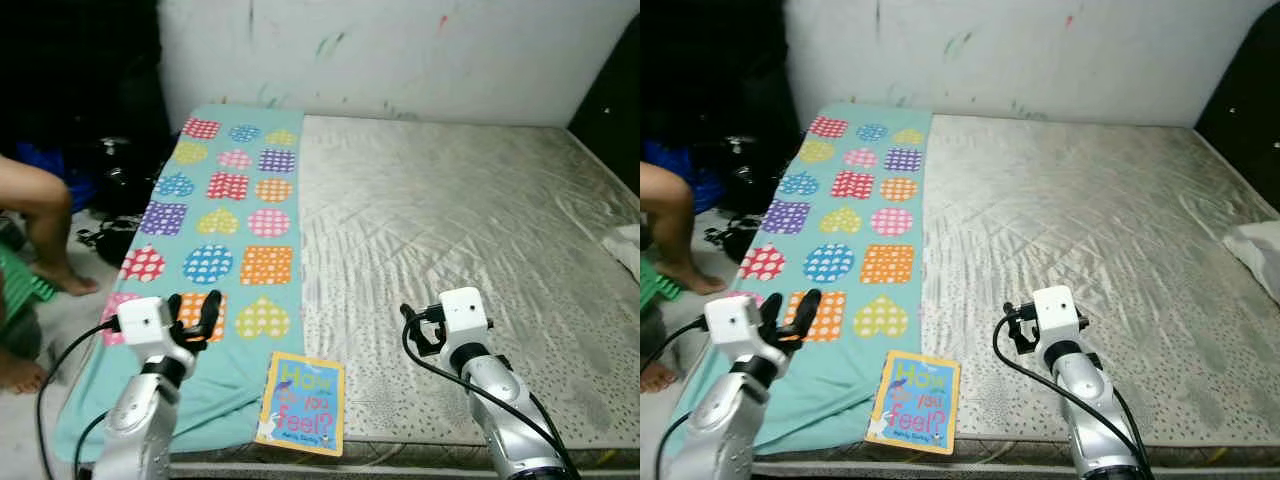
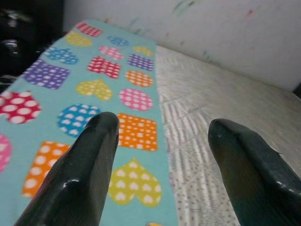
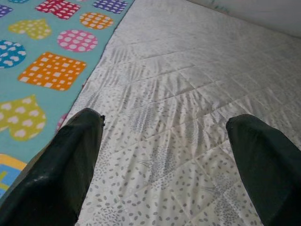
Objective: Clean up the room
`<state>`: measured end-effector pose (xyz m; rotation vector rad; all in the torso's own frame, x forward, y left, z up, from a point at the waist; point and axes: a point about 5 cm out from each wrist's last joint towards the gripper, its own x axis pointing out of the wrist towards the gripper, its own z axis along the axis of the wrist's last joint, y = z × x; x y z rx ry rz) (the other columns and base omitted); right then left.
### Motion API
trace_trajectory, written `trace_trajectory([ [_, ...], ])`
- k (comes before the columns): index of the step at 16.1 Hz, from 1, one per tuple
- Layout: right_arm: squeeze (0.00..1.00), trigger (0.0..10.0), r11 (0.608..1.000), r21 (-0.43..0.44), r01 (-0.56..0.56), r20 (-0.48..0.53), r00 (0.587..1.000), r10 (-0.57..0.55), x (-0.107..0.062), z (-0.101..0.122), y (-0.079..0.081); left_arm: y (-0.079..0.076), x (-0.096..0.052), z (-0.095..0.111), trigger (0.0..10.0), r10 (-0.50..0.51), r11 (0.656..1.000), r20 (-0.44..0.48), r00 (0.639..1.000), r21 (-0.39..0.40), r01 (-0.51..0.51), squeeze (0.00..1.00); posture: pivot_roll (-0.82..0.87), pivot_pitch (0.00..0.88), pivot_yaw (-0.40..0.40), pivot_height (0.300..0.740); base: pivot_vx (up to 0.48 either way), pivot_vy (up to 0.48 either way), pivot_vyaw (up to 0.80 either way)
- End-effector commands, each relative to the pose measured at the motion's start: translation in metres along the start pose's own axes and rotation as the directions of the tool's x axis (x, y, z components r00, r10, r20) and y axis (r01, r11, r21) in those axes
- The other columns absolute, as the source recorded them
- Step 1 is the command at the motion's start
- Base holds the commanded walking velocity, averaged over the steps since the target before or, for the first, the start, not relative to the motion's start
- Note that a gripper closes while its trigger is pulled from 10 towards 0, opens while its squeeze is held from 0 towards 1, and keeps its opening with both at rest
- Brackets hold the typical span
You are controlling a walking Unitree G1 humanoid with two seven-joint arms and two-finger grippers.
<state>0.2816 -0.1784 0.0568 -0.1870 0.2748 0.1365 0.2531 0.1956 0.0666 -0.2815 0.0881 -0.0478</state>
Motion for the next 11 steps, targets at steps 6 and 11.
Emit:
trace_trajectory([
  [6,0.0,10.0,1.0,0.005,-0.003,0.024,1.0,0.003,0.003,0.018,-0.01,0.009,0.001,0.026,10.0,-0.001,0.998,0.042,0.999,0.057,-0.001,0.0,-0.02,0.047,-0.07,0.74,0.0,0.0,0.0],
  [11,0.0,10.0,1.0,-0.011,-0.012,-0.004,1.0,0.012,-0.004,0.012,-0.017,0.01,-0.011,0.024,10.0,-0.001,0.998,0.028,1.0,0.064,-0.001,0.0,-0.02,0.1,-0.088,0.74,0.0,0.0,0.0],
])
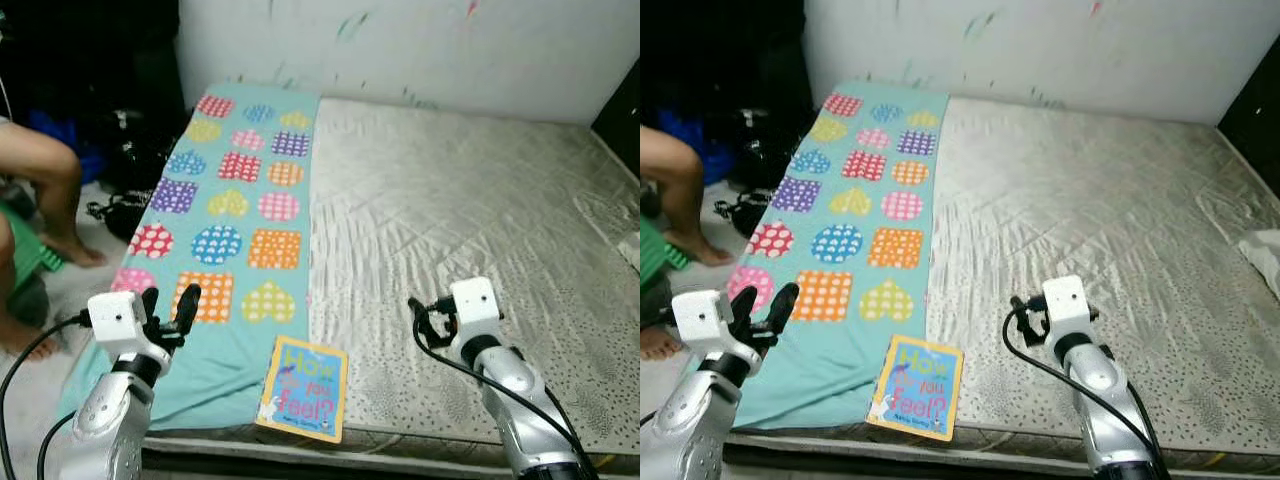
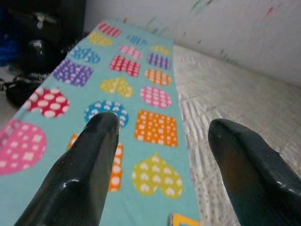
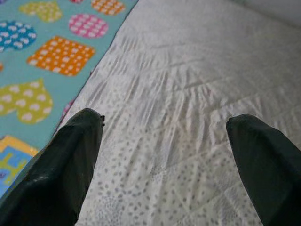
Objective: Clean up the room
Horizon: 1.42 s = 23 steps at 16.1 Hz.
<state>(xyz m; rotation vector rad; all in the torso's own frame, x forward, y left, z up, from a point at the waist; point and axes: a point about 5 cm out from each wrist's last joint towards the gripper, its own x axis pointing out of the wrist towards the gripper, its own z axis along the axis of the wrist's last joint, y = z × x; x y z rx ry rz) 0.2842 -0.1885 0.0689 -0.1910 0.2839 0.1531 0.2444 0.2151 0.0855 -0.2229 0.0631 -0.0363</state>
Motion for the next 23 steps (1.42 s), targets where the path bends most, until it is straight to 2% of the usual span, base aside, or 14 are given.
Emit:
trace_trajectory([
  [1,0.0,10.0,1.0,-0.006,-0.001,0.001,1.0,0.001,-0.0017,0.0014,-0.0034,-0.0042,0.0002,0.0025,10.0,-0.012,1.0,0.003,1.0,0.004,0.012,0.0,-0.02,0.098,-0.09,0.74,0.0,0.0,0.0],
  [7,0.0,10.0,1.0,-0.007,-0.016,0.018,1.0,0.016,0.0032,0.0056,-0.0004,-0.0121,0.005,0.0072,10.0,-0.056,0.998,0.021,0.998,0.005,0.056,0.0,-0.02,0.082,-0.089,0.74,0.0,0.0,0.0],
  [23,0.0,10.0,0.999,-0.02,-0.035,0.034,0.999,0.035,0.0054,0.0085,0.0045,-0.0103,0.0077,0.0081,10.0,-0.047,0.999,0.022,0.999,0.0,0.047,0.0,-0.02,0.096,-0.084,0.74,0.0,0.0,0.0],
])
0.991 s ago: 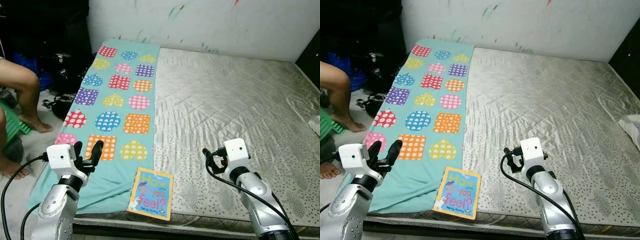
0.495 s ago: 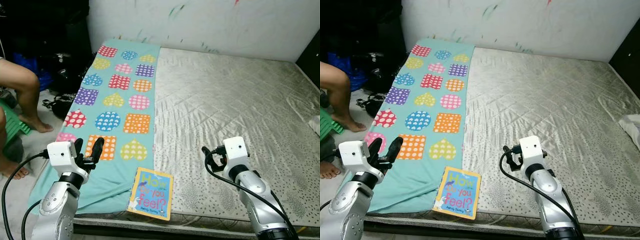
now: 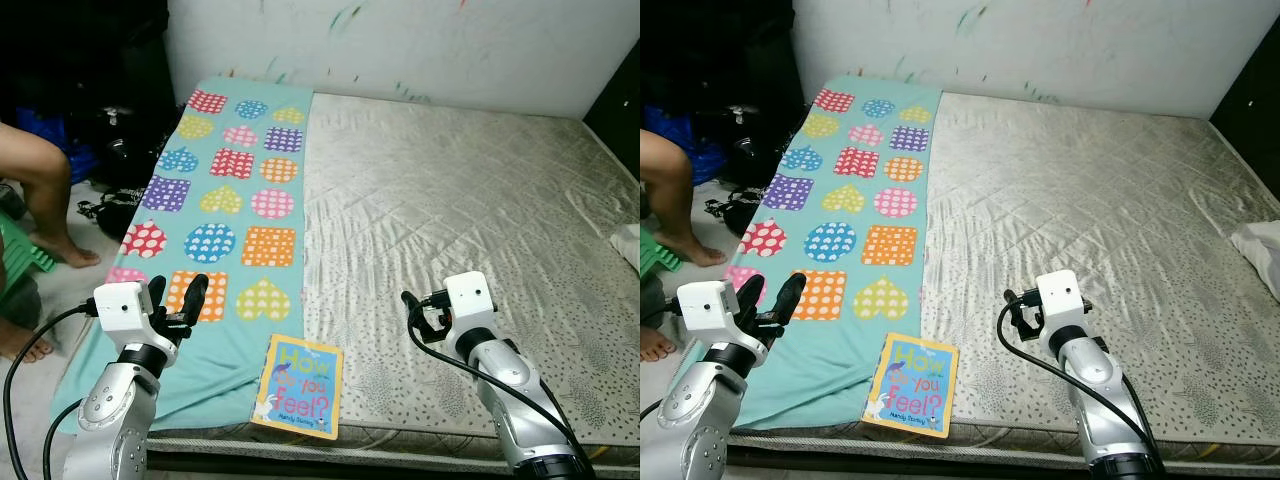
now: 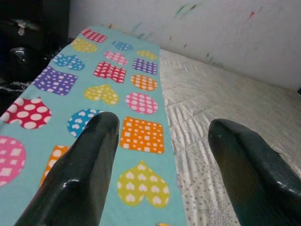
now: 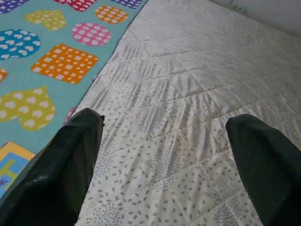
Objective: Clean up the room
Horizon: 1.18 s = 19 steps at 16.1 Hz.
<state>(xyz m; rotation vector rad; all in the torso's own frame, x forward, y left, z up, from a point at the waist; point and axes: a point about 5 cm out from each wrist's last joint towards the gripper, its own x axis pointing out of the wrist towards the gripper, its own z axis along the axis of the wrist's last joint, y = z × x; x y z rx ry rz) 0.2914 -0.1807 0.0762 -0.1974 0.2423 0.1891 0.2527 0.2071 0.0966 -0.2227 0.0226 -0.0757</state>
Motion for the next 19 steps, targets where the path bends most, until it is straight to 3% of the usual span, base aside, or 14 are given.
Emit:
trace_trajectory([
  [1,0.0,10.0,1.0,-0.005,-0.006,-0.009,1.0,0.006,-0.0005,-0.002,-0.0003,-0.0002,-0.0008,-0.0014,10.0,-0.003,1.0,-0.014,1.0,-0.003,0.003,0.0,-0.02,0.098,-0.084,0.74,0.0,0.0,0.0],
  [11,0.0,10.0,1.0,-0.015,-0.022,-0.002,1.0,0.022,-0.0006,-0.0011,0.0012,-0.0002,-0.001,-0.0016,10.0,0.007,1.0,-0.014,1.0,-0.008,-0.007,0.0,-0.03,0.102,-0.086,0.74,0.0,0.0,0.0],
  [19,0.0,10.0,0.999,-0.016,-0.029,-0.001,1.0,0.029,-0.0001,-0.0009,0.0016,-0.0007,-0.0001,-0.0019,10.0,0.007,1.0,-0.016,1.0,-0.012,-0.007,0.0,-0.03,0.102,-0.089,0.644,0.0,0.0,0.0],
])
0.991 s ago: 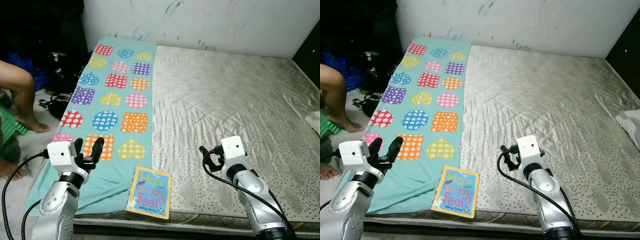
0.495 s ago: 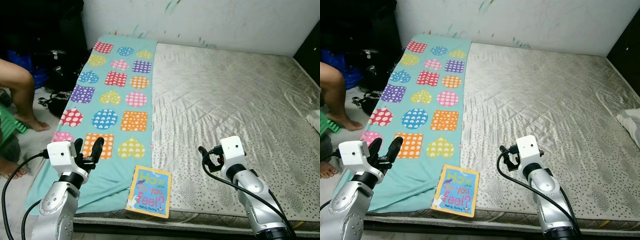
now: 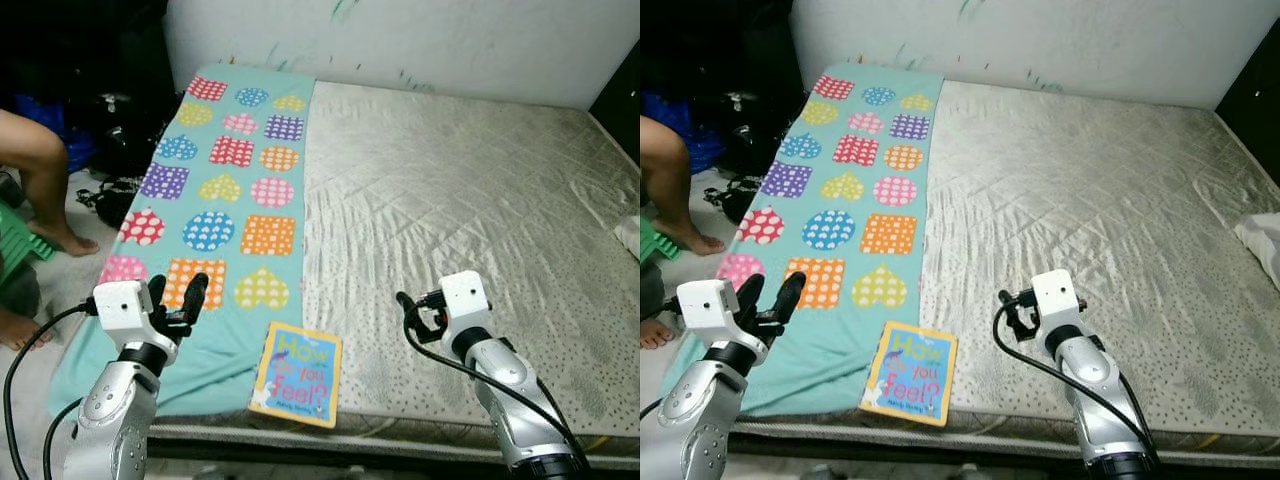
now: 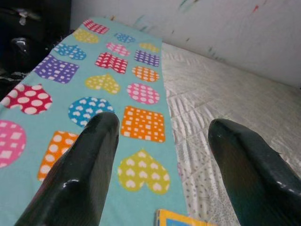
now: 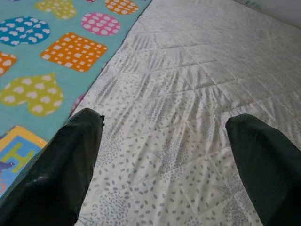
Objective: Clean up the room
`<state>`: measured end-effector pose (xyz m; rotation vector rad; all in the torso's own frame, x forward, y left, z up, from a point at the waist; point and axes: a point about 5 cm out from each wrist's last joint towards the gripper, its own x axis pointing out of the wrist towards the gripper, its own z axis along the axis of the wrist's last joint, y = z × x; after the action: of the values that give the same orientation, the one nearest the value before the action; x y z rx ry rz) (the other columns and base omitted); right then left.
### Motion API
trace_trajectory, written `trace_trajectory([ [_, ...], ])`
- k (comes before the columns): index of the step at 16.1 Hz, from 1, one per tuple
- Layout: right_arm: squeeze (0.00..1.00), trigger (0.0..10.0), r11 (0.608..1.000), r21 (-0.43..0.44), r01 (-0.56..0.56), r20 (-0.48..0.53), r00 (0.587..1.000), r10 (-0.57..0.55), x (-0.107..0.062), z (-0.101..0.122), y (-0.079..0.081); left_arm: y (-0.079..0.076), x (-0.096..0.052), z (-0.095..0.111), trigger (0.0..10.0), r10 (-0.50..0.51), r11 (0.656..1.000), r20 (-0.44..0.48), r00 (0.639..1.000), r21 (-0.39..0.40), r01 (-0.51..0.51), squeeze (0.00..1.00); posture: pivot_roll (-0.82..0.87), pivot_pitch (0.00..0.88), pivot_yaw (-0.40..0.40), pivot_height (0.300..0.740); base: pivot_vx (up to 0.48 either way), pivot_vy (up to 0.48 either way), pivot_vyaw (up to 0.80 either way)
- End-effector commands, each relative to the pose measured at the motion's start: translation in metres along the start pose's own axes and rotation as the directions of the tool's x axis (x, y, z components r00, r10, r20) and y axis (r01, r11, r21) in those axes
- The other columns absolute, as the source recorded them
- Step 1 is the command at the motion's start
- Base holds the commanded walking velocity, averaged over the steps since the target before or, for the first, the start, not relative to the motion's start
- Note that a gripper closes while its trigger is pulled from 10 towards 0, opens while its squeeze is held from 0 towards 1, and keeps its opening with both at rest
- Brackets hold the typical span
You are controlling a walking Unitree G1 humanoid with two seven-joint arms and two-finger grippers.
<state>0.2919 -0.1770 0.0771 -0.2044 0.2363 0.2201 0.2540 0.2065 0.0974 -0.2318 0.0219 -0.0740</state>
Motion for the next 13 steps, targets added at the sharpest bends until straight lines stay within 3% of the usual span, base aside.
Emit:
trace_trajectory([
  [1,0.0,10.0,1.0,-0.006,-0.001,-0.008,1.0,0.001,-0.0008,-0.0023,-0.002,-0.0003,-0.0009,-0.0026,10.0,0.005,1.0,-0.017,1.0,-0.004,-0.005,0.0,-0.03,0.101,-0.088,0.624,0.0,0.0,0.0],
  [6,0.0,10.0,1.0,-0.011,-0.005,-0.008,1.0,0.005,-0.0007,-0.0028,-0.0021,-0.001,-0.0008,-0.003,10.0,0.006,1.0,-0.016,1.0,-0.006,-0.006,0.0,-0.03,0.1,-0.091,0.576,0.0,0.0,0.0],
  [13,0.0,10.0,1.0,-0.018,-0.02,-0.011,1.0,0.02,0.002,-0.0029,-0.0013,-0.0012,-0.0005,-0.0027,10.0,0.006,1.0,-0.011,1.0,-0.017,-0.006,0.0,-0.03,0.093,-0.094,0.576,0.0,0.0,0.0],
])
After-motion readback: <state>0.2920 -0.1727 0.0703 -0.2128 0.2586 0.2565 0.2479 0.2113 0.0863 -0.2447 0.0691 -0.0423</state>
